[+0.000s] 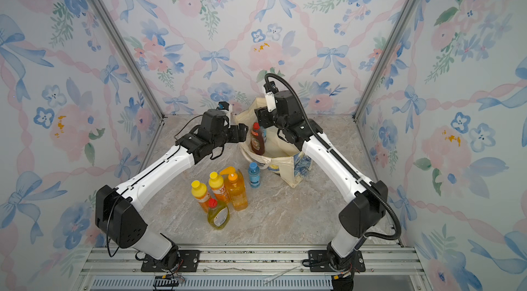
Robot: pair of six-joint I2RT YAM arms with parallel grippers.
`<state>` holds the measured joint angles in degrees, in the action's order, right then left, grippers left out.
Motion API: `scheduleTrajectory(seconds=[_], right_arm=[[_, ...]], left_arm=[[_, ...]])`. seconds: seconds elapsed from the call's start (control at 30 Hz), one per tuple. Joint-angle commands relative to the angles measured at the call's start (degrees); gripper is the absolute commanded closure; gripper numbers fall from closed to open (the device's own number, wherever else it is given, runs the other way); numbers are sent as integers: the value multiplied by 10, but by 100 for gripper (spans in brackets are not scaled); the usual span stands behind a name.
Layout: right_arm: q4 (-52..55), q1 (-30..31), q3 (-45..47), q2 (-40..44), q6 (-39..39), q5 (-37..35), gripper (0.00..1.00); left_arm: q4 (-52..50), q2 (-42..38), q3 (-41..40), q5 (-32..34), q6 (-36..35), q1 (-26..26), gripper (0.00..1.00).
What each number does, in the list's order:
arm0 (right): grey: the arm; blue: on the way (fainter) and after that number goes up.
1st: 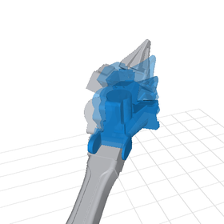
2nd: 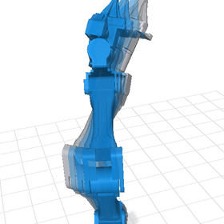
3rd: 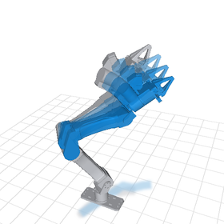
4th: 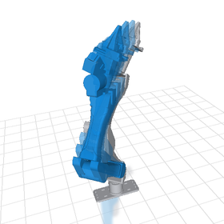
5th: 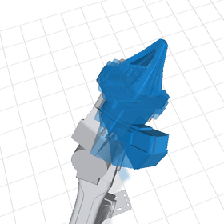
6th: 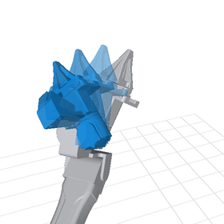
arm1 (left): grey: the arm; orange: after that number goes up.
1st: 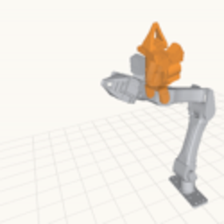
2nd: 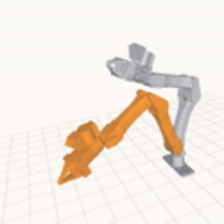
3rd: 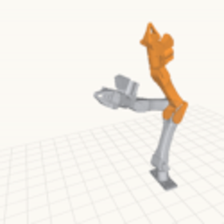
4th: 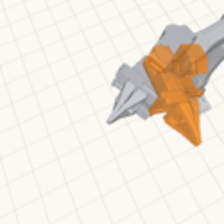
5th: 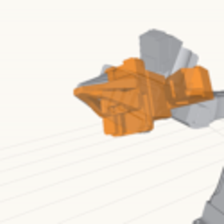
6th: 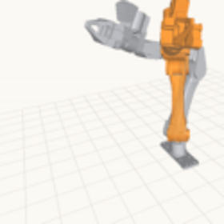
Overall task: Pack dish soap into the shopping bag
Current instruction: Place the bottle of dish soap in the shopping bag, then pick up the bottle of dish soap at the center of the board.
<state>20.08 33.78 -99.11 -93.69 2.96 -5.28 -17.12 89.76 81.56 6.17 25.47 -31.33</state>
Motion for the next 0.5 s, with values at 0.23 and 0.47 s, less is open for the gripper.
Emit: scheduleTrajectory(seconds=[0.23, 0.47], right_arm=[[117, 109, 145, 207, 79, -112, 33], [164, 208, 194, 240, 114, -133, 33]], left_arm=[[-2, -15, 13, 39, 3, -2, 2], [-1, -23, 11, 61, 7, -1, 2]])
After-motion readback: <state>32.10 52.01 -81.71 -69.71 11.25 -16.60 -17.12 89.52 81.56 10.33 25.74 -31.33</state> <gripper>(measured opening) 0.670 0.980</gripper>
